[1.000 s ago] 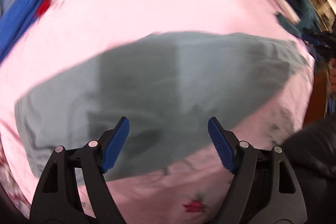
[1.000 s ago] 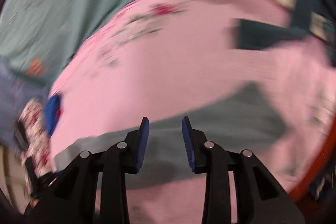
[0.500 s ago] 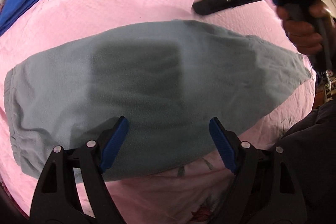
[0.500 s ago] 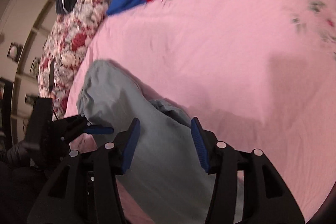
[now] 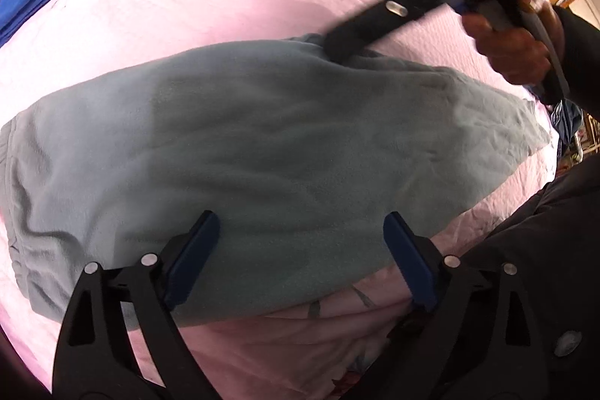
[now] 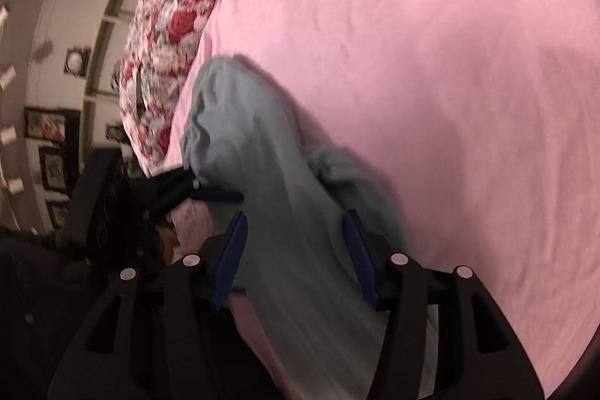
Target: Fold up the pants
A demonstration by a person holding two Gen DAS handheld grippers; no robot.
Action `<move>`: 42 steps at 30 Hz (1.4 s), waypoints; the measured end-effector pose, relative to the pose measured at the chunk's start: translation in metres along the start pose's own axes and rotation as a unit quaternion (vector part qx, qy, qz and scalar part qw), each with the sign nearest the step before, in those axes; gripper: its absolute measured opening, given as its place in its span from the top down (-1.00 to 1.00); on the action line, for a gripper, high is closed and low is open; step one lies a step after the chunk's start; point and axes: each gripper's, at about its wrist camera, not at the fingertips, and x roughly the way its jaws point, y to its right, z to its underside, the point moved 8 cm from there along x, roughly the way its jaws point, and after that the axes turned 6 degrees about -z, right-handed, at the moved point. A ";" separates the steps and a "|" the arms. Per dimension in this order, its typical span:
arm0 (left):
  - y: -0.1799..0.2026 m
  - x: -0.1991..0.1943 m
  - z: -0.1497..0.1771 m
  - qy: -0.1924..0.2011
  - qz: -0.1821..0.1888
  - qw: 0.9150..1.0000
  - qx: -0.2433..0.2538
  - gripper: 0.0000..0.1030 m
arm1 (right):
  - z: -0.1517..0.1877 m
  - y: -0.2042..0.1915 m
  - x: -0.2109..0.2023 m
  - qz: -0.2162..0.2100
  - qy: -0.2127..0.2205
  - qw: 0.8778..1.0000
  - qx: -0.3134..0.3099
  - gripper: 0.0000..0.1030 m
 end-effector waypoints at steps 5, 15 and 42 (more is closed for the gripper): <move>0.002 0.001 0.000 -0.005 0.004 1.000 -0.002 -0.79 | -0.005 -0.009 0.028 -0.071 -0.027 0.997 0.017 -0.09; 0.004 0.005 -0.001 -0.007 0.004 1.000 0.000 -0.83 | -0.052 0.026 -0.024 -0.182 0.115 0.970 0.115 -0.09; 0.031 0.006 -0.009 -0.012 -0.045 0.997 0.058 -0.96 | 0.188 0.043 -0.127 0.038 0.380 0.891 0.244 -0.14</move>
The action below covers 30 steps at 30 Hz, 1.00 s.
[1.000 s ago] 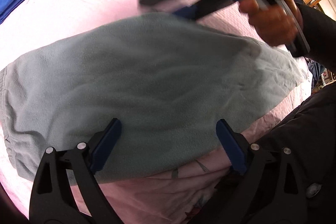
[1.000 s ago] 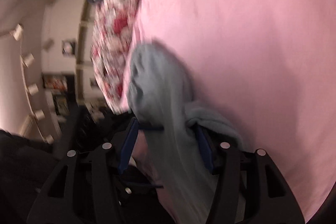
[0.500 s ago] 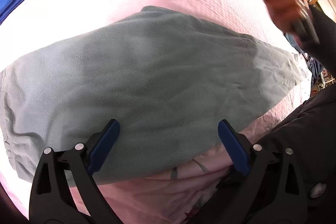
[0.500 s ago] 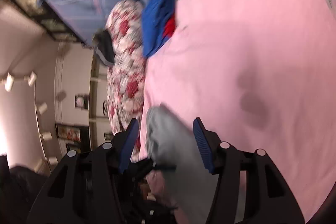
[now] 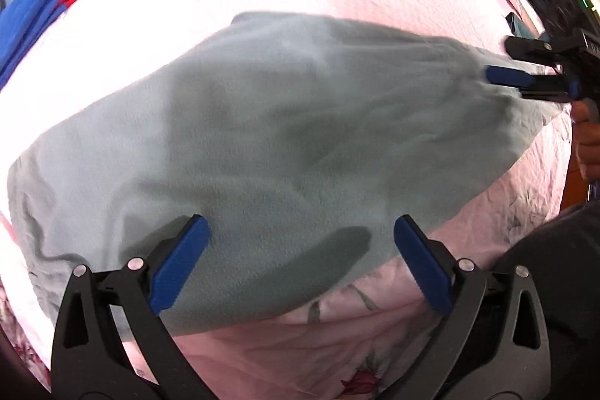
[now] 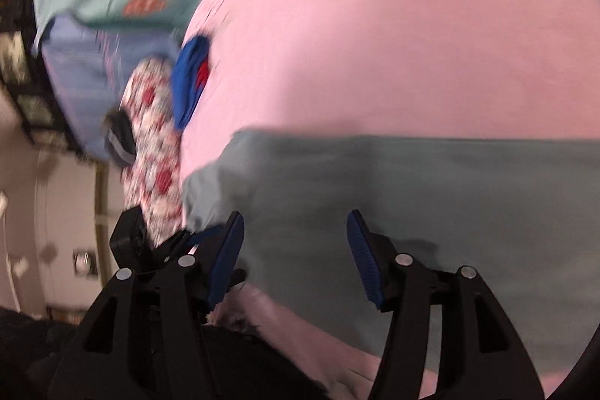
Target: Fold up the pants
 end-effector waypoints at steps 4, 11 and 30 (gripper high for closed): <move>0.020 -0.011 -0.019 0.015 0.013 1.000 0.006 -0.96 | 0.003 0.042 -0.073 0.047 0.091 0.995 0.019 -0.14; 0.085 -0.002 -0.039 0.009 0.019 0.998 0.064 -0.96 | 0.016 0.121 -0.149 0.086 0.129 0.988 0.025 -0.08; 0.149 -0.004 -0.054 -0.006 -0.036 0.995 0.097 -0.96 | -0.043 0.175 -0.212 0.243 0.130 0.955 -0.112 0.13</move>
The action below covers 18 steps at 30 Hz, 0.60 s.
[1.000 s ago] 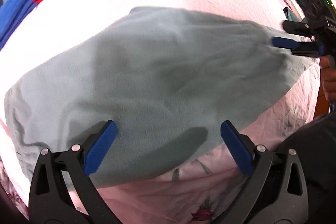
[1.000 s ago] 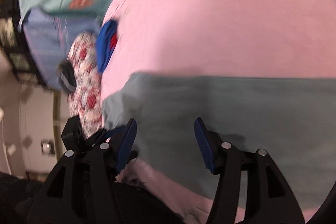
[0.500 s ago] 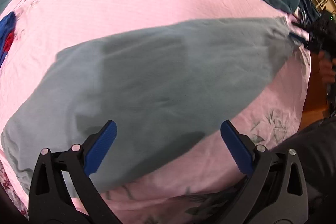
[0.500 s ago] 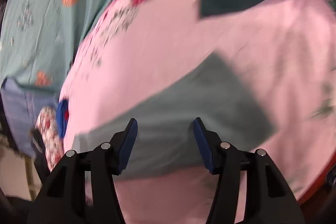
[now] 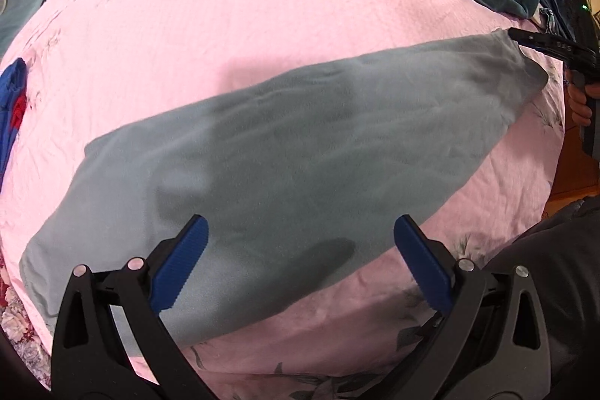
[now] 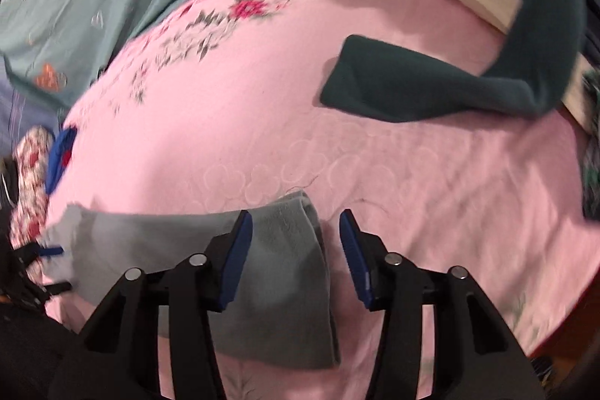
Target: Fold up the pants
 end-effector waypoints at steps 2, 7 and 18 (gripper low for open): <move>-0.002 -0.002 0.003 -0.001 -0.007 1.000 -0.009 -0.96 | -0.001 -0.002 0.009 -0.005 -0.020 0.999 -0.025 0.22; -0.011 -0.004 0.013 -0.008 -0.016 0.999 -0.046 -0.96 | 0.007 -0.012 0.017 0.005 -0.051 0.995 -0.086 0.39; -0.030 -0.008 0.025 -0.002 -0.027 0.997 -0.072 -0.96 | -0.006 -0.031 -0.019 -0.050 -0.027 0.998 -0.010 0.76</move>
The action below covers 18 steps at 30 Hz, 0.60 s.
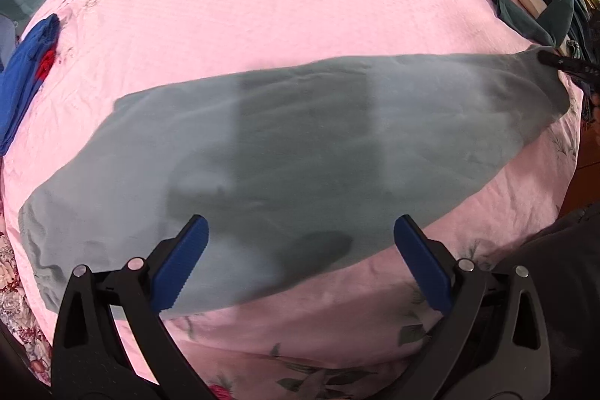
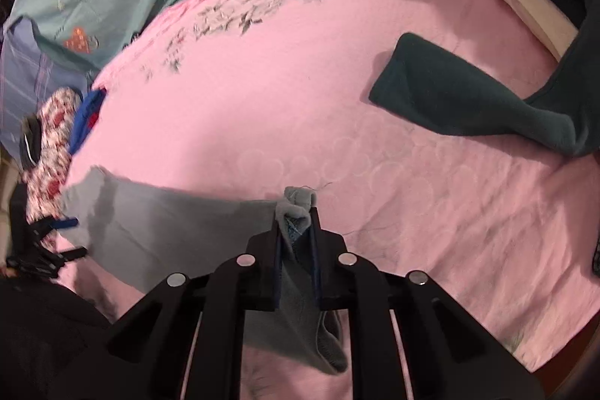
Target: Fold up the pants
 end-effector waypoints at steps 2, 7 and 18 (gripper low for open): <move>-0.017 -0.005 0.002 0.007 -0.003 1.000 -0.007 -0.96 | -0.005 -0.021 -0.010 -0.002 0.009 1.000 0.017 0.76; -0.061 -0.010 0.008 0.019 -0.008 0.999 -0.041 -0.96 | -0.004 -0.095 -0.001 -0.030 -0.021 0.998 0.042 0.76; -0.146 -0.015 0.055 0.020 -0.010 0.995 -0.102 -0.96 | 0.023 -0.281 0.133 -0.130 -0.089 0.987 0.039 0.76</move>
